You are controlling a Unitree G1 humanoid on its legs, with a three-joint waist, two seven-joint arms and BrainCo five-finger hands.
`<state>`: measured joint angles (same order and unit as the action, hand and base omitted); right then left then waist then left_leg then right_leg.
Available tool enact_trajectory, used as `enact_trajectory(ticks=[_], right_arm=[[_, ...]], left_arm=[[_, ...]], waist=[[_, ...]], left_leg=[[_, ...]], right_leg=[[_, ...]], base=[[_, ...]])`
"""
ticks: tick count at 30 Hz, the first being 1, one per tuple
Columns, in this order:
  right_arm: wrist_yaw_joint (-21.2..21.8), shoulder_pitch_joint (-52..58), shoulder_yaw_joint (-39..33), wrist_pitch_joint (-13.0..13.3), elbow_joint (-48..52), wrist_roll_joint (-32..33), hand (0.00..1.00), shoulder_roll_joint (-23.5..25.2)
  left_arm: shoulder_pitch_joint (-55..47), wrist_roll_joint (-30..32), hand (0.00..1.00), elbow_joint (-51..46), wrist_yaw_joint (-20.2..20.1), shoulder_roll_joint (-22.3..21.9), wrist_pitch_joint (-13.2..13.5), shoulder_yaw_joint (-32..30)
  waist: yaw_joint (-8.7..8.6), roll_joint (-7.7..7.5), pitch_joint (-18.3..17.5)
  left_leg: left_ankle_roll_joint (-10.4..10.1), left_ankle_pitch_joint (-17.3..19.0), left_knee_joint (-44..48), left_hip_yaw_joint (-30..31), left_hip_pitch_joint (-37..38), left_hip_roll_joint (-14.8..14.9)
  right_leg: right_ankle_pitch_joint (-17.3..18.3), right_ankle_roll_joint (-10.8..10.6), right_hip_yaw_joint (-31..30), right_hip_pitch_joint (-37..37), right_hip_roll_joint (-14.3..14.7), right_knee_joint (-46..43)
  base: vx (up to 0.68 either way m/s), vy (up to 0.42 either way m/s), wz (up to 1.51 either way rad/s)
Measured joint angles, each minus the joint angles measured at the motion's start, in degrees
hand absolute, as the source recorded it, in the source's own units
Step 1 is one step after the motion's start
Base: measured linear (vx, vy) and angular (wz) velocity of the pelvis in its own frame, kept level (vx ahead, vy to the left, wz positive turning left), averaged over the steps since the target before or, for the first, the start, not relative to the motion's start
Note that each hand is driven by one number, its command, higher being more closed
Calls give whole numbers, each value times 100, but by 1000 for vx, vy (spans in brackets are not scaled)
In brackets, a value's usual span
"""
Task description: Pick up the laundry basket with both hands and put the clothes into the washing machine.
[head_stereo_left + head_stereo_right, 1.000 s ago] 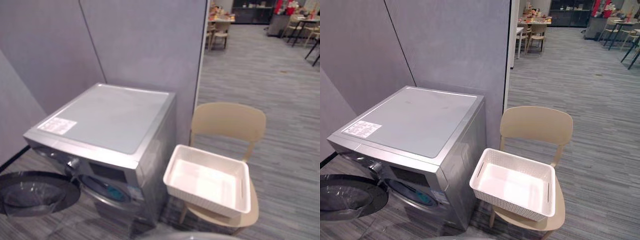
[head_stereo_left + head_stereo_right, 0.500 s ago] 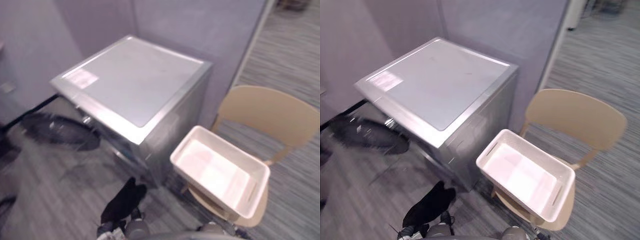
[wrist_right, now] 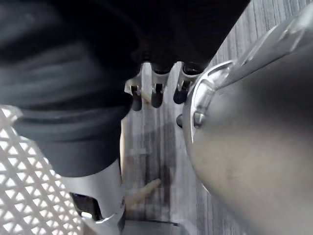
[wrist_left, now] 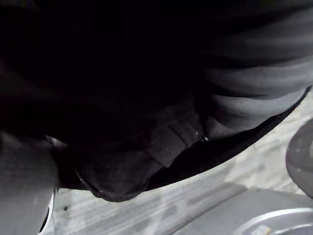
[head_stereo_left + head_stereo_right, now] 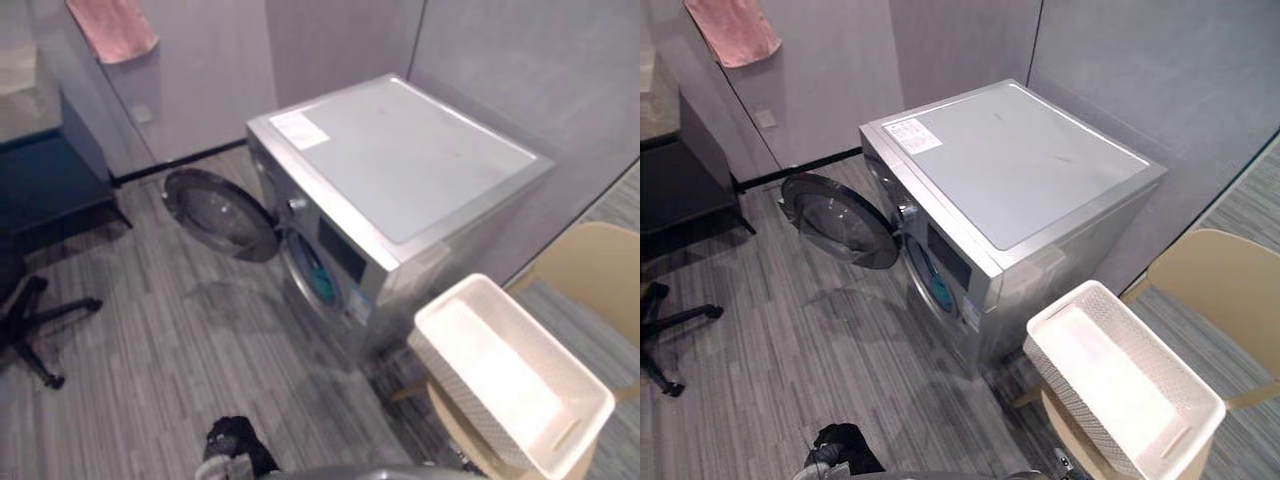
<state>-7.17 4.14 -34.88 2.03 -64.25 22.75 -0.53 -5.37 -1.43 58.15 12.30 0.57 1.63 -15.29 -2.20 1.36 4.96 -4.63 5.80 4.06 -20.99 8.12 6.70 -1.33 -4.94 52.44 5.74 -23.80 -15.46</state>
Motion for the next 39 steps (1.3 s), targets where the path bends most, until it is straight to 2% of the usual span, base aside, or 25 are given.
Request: enact_trajectory(ticks=[3, 4, 5, 6, 7, 8, 9, 12, 13, 14, 15, 17, 19, 21, 23, 25, 26, 27, 28, 32, 34, 35, 36, 37, 39], right_arm=[[-14, 36, -2, 36, 45, -23, 0, -114], [-23, 108, -2, 95, 86, -19, 0, -158], [-7, 176, 3, 121, 155, -10, 0, -213], [5, 250, 77, 129, 232, 10, 0, -267], [128, 183, 210, 125, 286, 104, 0, -56], [176, 197, 200, 148, 276, 182, 0, 147], [206, 238, 169, 142, 259, 204, 0, 235], [239, 273, -73, 139, 298, 250, 0, 269], [238, 385, -79, 128, 366, 254, 0, 269], [241, 561, -31, 140, 497, 257, 0, 300], [241, 698, 25, 129, 474, 335, 0, 421], [231, 914, 141, 106, 396, 451, 0, 582], [213, 894, 173, 151, 408, 625, 0, 570], [212, 858, 236, 163, 507, 702, 0, 519], [207, 788, 420, 155, 610, 711, 0, 440], [140, 681, 659, 170, 820, 735, 0, 296], [-10, 601, 742, 174, 878, 793, 0, 252], [-39, 616, 804, 156, 878, 822, 0, 245], [-22, 549, 830, 176, 896, 868, 0, 293], [-88, 359, 349, 294, 877, 861, 0, 325], [-98, 373, 98, 369, 665, 838, 0, 278], [-99, 391, 5, 399, 460, 804, 0, 122], [-71, 381, -23, 372, 302, 791, 0, 43], [-18, 407, -108, 271, 67, 730, 0, 111], [18, 523, -299, 143, -89, 682, 0, 412]], left_arm=[[-35, 9, 100, 103, 1, -35, 24, 2], [-46, 73, 100, 122, 2, -55, 25, 123], [-48, 122, 100, 128, 4, -52, 32, 267], [-35, 193, 100, 145, -9, -6, 77, 494], [150, 239, 100, 316, -31, 205, 90, 488], [238, 272, 100, 396, -101, 293, 94, 430], [299, 331, 100, 474, -123, 303, 106, 364], [428, 449, 100, 455, -240, -89, 107, -124], [451, 463, 100, 415, -237, -184, 109, -185], [509, 506, 100, 413, -240, -309, 110, -182], [642, 577, 100, 415, -245, -328, 110, -147], [750, 693, 100, 425, -364, -324, 99, -5], [619, 780, 100, 431, -464, -456, 86, 196], [472, 792, 100, 291, -472, -485, 76, 390], [395, 770, 100, -19, -472, -499, 84, 371], [366, 771, 100, -269, -461, -519, 106, 291], [342, 773, 100, -421, -455, -486, 134, 219], [323, 772, 100, -473, -441, -474, 145, 201], [261, 771, 100, -486, -354, -433, 175, 185], [286, 727, 100, -371, -268, -386, 216, 161], [287, 660, 100, -298, -201, -349, 232, 166], [305, 641, 100, -164, -197, -345, 256, 180], [319, 605, 100, -99, -198, -301, 259, 183], [319, 612, 100, 23, -198, -159, 258, 214], [306, 614, 100, 270, -206, 99, 259, 237]], waist=[[-6, 38, -19], [-52, 64, -25], [-83, 104, -22], [-173, 284, -54], [-206, 140, 69], [-300, -128, 79], [-334, -368, 79], [-267, -160, 129], [-338, -104, 145], [-342, 109, 144], [-364, 61, 68], [-442, -290, 25], [-499, -200, 41], [-496, -94, 33], [-465, -4, 62], [-367, 110, 198], [-240, 129, 208], [-179, 111, 200], [-179, 11, 148], [-169, -21, 131], [-167, -83, 45], [-160, 7, -24], [-151, 0, -97], [-209, -178, -257], [-232, -364, -511]], left_leg=[[25, -12, 134, 224, -15, -199], [72, -31, 260, 486, -47, -256], [112, -41, 253, 642, -19, -200], [207, 19, 231, 927, -52, 35], [225, 39, 214, 1286, -89, 282], [161, 80, 261, 1488, -184, 201], [68, 187, 298, 1561, -248, 34], [124, 413, 672, 1548, -365, 150], [167, 444, 675, 1621, -303, 192], [230, 727, 422, 1861, -177, 402], [-115, 868, 135, 2179, -137, 404], [-183, 805, 132, 2632, -196, 201], [-152, 970, 888, 2746, -408, 258], [-341, 1138, 2080, 2738, -776, 344], [-1026, 895, 3726, 2842, -1535, 409], [-1108, 56, 5513, 2690, -2307, 588], [-970, 132, 6070, 2193, -2500, 841], [-790, 232, 6102, 1916, -2556, 940], [-181, 552, 5310, 1342, -2683, 1104], [87, 422, 2288, 1741, -2619, 1299], [-40, 292, 1266, 2391, -2558, 1170], [-138, 196, 1230, 2578, -2537, 1073], [-260, -318, 1511, 2551, -2565, 923], [-507, -257, 1751, 2433, -2644, 653], [-522, -247, 1806, 2290, -2646, 418]], right_leg=[[-113, 116, -28, 16, -453, -623], [-353, 482, -394, -86, -688, -1283], [-368, 648, -868, -328, -711, -1649], [341, 330, -2065, -733, -124, -1890], [1101, 231, -3464, -1241, 1099, -1896], [1131, 198, -3974, -1287, 1663, -1146], [1299, 410, -3953, -1104, 1693, -775], [1402, 485, -4183, -978, 1826, -1008], [1388, 814, -4478, -1195, 1913, -1644], [1475, 912, -5072, -1768, 2271, -2496], [1738, 648, -5621, -1848, 2591, -1859], [1790, 568, -5604, -1720, 2450, -1297], [1870, 610, -5268, -1553, 2478, -1234], [1950, 682, -5119, -1257, 2612, -1076], [2005, 705, -4979, -950, 2671, -975], [2009, 730, -4987, -411, 2720, -688], [2010, 733, -5196, -114, 2662, -546], [2008, 730, -5260, 3, 2582, -456], [1995, 690, -5414, 180, 2249, -236], [1979, 324, -5797, 201, 1874, -151], [2109, 50, -5941, 227, 1628, -164], [2187, -83, -6109, 311, 1480, -159], [2198, -110, -6305, 352, 1344, -212], [2041, -41, -6624, 288, 1065, -394], [1378, -83, -7007, -42, 925, -703]], base=[[95, 92, 49], [97, 77, 92], [121, 52, 128], [132, -71, 150], [164, -194, 183], [106, -235, 175], [107, -157, 123], [96, -55, 54], [34, -48, 69], [83, -147, 108], [75, -181, 109], [149, -220, 122], [187, -100, 78], [241, -72, 43], [244, -43, 39], [191, 45, -10], [215, 132, -51], [304, 219, -81], [273, 219, -63], [305, 338, -57], [321, 506, -36], [336, 614, -49], [343, 643, -57], [360, 621, -34], [365, 534, -11]])
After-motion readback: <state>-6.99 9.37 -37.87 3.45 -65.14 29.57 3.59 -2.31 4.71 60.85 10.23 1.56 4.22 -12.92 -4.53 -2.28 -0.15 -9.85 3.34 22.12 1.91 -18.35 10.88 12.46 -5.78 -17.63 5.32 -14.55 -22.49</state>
